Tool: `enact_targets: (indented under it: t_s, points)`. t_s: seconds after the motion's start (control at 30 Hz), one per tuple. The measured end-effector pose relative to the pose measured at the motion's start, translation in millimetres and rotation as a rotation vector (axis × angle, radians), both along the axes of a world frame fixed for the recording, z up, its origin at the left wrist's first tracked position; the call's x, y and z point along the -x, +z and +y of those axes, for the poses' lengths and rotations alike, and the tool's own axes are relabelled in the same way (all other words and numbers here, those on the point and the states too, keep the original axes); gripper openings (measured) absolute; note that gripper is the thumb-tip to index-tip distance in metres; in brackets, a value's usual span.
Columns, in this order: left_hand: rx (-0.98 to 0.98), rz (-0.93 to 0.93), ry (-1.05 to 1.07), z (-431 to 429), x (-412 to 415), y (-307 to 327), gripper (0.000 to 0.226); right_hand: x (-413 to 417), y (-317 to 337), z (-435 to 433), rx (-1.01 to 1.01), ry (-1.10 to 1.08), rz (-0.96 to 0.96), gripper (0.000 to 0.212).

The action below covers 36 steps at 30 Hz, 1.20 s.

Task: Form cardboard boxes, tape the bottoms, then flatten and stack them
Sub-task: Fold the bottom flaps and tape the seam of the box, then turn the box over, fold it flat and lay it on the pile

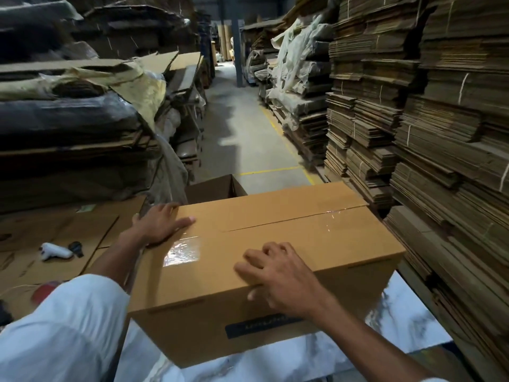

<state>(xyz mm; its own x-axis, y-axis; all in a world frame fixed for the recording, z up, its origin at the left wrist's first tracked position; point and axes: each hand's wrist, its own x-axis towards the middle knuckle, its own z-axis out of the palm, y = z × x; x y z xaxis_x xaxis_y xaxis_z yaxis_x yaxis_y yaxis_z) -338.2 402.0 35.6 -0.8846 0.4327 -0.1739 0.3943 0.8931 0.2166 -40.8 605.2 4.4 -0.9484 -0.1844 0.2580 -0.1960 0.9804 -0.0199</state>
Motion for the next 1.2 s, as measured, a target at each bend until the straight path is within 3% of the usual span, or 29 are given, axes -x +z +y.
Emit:
enact_targets:
  t_s: [0.1,0.2,0.27,0.37,0.43,0.53,0.67,0.83,0.97,1.07,1.13,1.2]
  points:
    - [0.029,0.130,0.008,-6.9,-3.7,6.4,0.073,4.7,-4.1,28.6,0.013,-0.081,0.098,0.054]
    - [-0.087,0.165,0.001,-13.5,-32.4,7.8,0.052,8.1,-3.2,77.7,0.041,-0.415,0.170,0.048]
    - [-0.156,0.175,-0.017,-10.0,-58.7,1.8,0.046,15.3,-2.3,98.5,0.236,-0.547,0.177,0.032]
    - [-0.263,0.173,-0.024,1.3,-98.0,-11.3,0.043,29.6,3.2,106.5,0.448,-0.565,0.051,0.023]
    - [-0.242,0.205,-0.011,7.8,-117.9,-15.1,0.049,31.7,6.7,107.1,0.467,-0.542,-0.013,0.014]
    - [-0.289,0.209,-0.017,12.2,-133.1,-15.5,0.058,25.6,15.2,94.9,0.353,-0.536,-0.106,0.047]
    - [-0.334,-0.012,-0.144,22.1,-146.5,-18.3,0.099,22.0,16.8,57.7,0.236,-0.364,-0.301,0.094]
    - [-0.158,0.003,-0.179,30.0,-155.5,-26.9,0.133,20.5,7.6,46.7,0.186,-0.323,-0.232,0.098]
    - [-0.107,0.043,-0.196,26.5,-156.0,-30.6,0.136,14.3,9.9,46.0,0.237,-0.306,-0.121,0.085]
    - [-0.121,0.050,-0.202,26.2,-156.0,-31.9,0.133,9.2,16.9,42.2,0.237,-0.303,0.119,0.074]
    - [-0.129,0.047,-0.207,24.9,-155.7,-32.7,0.136,6.2,21.4,41.6,0.383,-0.319,0.385,0.062]
    - [-0.138,0.039,-0.209,23.6,-155.6,-32.4,0.136,-2.7,25.3,47.3,0.673,-0.403,0.670,0.058]
